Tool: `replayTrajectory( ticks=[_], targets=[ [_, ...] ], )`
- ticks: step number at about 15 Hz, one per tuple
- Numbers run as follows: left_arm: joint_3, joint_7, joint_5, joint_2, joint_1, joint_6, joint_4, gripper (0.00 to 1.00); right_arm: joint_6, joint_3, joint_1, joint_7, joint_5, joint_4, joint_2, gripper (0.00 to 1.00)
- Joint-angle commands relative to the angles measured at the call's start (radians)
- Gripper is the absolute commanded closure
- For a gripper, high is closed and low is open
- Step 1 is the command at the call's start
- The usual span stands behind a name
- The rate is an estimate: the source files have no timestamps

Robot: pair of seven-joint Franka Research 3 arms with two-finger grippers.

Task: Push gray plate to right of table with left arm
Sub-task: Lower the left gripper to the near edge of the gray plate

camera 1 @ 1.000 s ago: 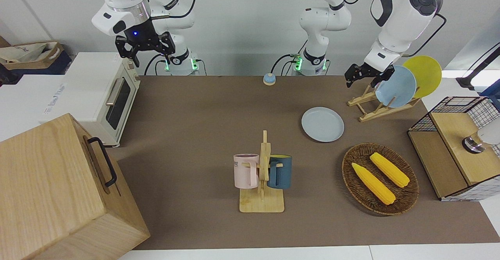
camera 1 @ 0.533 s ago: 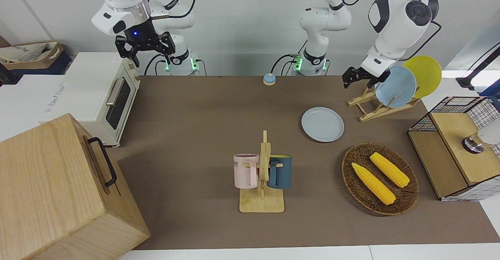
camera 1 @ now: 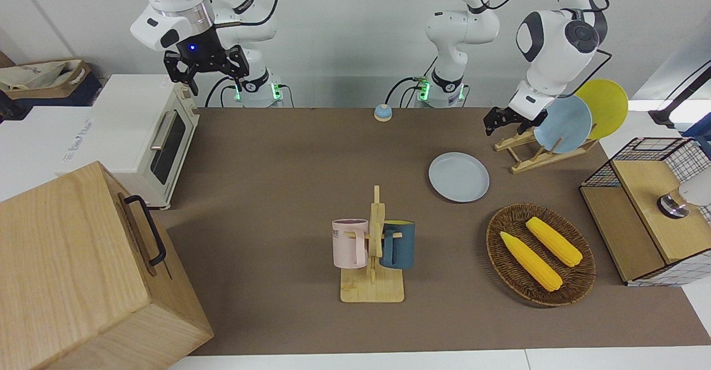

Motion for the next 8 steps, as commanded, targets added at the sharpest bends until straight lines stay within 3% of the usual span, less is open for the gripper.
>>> replayTrajectory(
  ticks=[1, 8],
  targets=[
    [-0.003, -0.006, -0.011, -0.079, 0.025, 0.136, -0.146, 0.00, -0.015, 0.015, -0.020, 0.002, 0.010, 0.008, -0.003, 0.017],
    [-0.017, -0.114, 0.000, -0.079, 0.015, 0.364, -0.300, 0.00, -0.015, 0.013, -0.020, 0.001, 0.010, 0.008, -0.003, 0.017]
  ],
)
